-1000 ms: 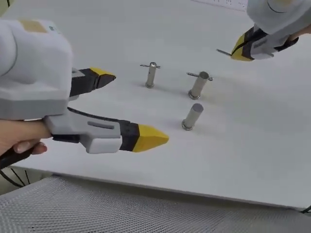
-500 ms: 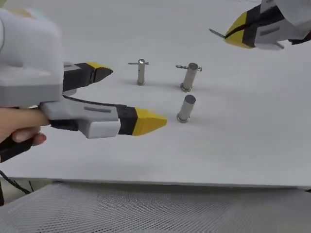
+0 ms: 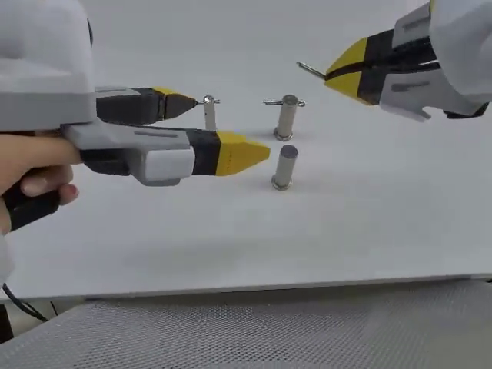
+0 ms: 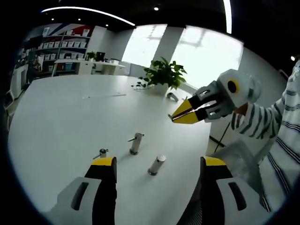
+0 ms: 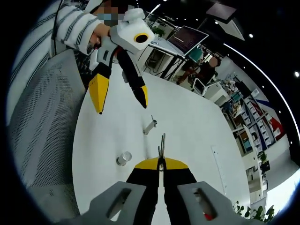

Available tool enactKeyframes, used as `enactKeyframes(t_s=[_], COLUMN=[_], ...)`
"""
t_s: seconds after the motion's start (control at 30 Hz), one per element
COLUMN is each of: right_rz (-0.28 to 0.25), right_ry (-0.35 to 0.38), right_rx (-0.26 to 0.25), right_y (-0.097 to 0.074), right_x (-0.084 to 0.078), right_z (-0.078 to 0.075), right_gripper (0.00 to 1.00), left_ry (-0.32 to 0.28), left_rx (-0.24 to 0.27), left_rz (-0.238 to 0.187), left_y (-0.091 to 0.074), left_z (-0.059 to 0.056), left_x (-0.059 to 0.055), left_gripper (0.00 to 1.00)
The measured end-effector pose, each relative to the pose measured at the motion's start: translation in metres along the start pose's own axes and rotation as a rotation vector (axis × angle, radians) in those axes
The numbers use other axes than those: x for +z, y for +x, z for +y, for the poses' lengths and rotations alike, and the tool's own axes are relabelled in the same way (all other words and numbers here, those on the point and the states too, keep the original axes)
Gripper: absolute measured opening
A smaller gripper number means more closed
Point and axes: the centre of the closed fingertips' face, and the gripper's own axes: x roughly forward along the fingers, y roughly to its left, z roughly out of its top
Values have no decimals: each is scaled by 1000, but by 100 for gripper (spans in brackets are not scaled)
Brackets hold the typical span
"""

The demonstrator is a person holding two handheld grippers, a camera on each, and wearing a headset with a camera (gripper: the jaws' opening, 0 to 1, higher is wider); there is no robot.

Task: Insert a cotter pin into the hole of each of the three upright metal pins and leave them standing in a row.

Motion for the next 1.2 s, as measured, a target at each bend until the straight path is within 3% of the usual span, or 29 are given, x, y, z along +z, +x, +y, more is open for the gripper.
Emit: enactKeyframes(t_s=[0.13,0.3,0.47,0.63,0.9,1.2], right_rz=[-32,-44,-47,-50,-58,-66], right_ry=[23,19,14,10,-5,-2], right_rx=[1,3,7,20,28,23], right_y=[0,-1,1,1,2,2], right_x=[10,18,21,25,30,36], right_z=[10,22,31,39,45,48], right_gripper=[0,0,0,0,0,0], left_ry=[-36,-70,-212,-236,-259,-280], left_rx=[-56,-87,-157,-170,-194,-193], left_rz=[16,14,-2,-1,3,5], left_y=[8,15,18,20,23,20], left_z=[-10,-16,-29,-32,-35,-29], left_x=[3,9,12,11,12,12], left_gripper=[57,49,30,25,6,0])
